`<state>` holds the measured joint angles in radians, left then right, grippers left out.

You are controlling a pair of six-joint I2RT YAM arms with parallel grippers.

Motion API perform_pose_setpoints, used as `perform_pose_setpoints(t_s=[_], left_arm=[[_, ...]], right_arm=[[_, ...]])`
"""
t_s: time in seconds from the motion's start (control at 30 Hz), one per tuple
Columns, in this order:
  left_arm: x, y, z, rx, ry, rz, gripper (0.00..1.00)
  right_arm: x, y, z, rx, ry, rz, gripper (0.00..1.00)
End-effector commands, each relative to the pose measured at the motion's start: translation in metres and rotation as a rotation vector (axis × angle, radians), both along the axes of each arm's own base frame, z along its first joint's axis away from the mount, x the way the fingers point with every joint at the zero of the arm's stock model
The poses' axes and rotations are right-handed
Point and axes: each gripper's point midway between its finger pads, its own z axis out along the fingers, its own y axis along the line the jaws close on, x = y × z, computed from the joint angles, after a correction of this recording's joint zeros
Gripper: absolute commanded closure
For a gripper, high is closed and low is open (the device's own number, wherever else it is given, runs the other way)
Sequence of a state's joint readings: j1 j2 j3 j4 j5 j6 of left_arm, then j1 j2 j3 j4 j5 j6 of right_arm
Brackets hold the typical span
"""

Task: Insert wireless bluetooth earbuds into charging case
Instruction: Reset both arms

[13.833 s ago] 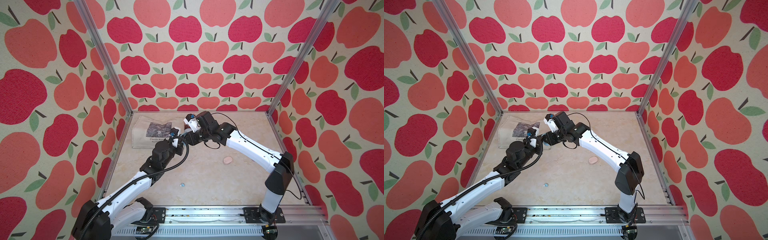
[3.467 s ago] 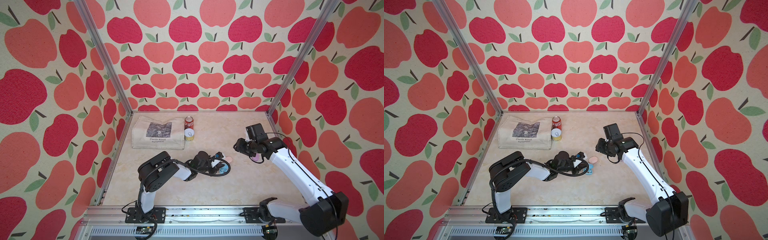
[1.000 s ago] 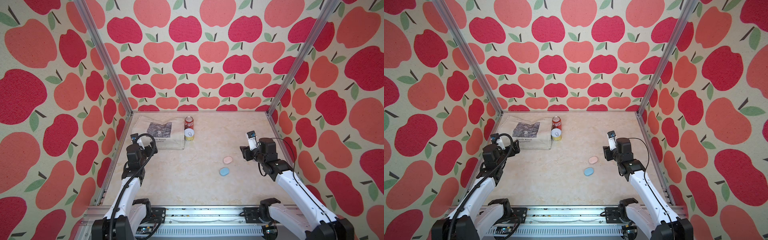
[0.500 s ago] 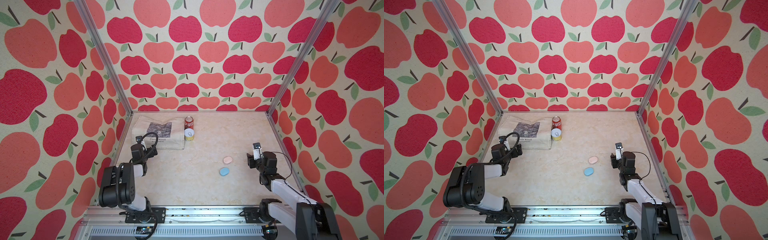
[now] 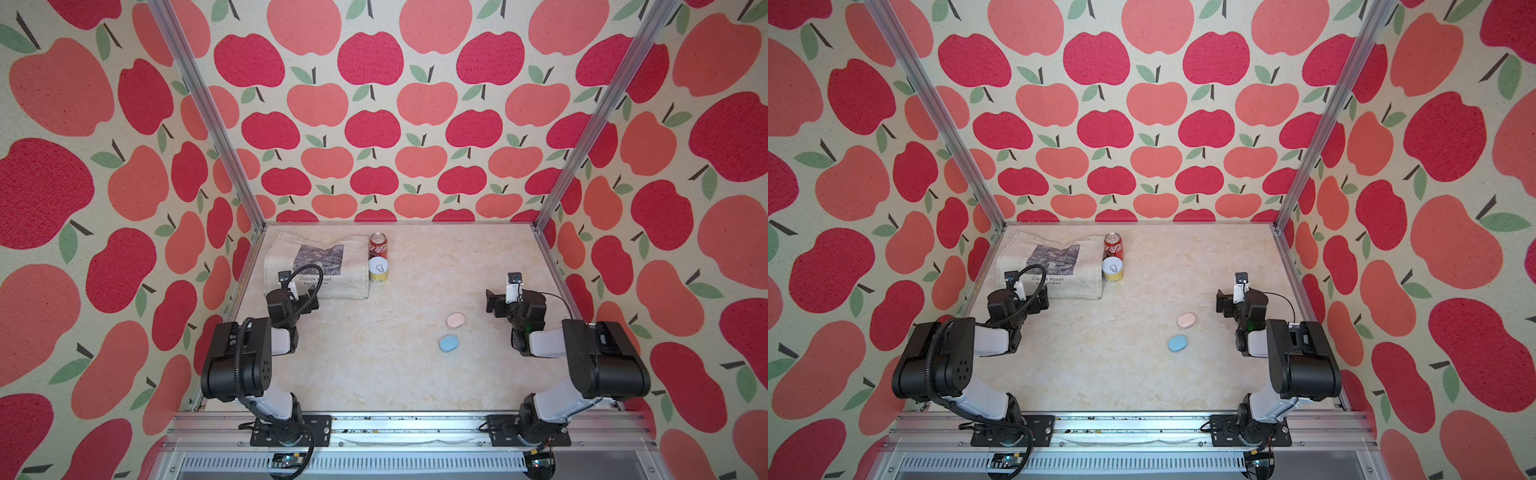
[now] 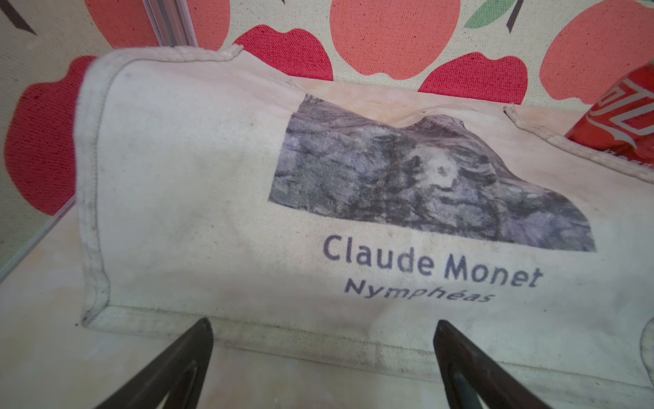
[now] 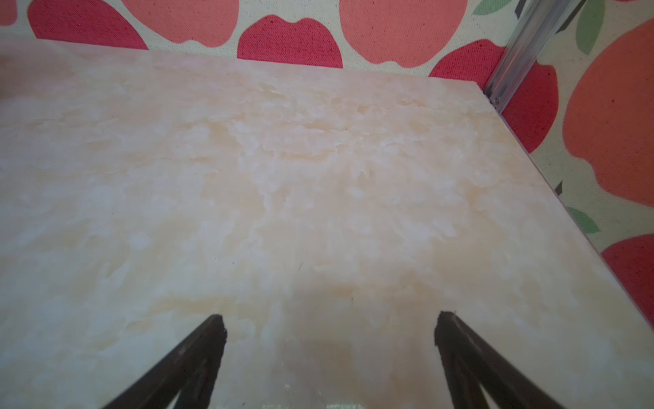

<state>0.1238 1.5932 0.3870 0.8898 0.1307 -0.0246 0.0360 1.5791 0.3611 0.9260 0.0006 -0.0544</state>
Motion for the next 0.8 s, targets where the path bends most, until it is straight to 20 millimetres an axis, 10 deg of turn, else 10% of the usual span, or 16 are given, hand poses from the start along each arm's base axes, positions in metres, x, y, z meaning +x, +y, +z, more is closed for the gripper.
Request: perform_pose_setpoints(t_s=[0.0,0.77], left_arm=[[0.0044,0.0026,0.0061,0.037,-0.027,0.010,0.01],[0.0045,0.0015,0.0055,0.041,-0.024,0.006,0.01]], right_arm=[[0.0072,-0.0051,0.0123,0.016,-0.045,-0.033,0.01],[0.0063,0.0016,0.0126,0.016,-0.052,0.011,0.01]])
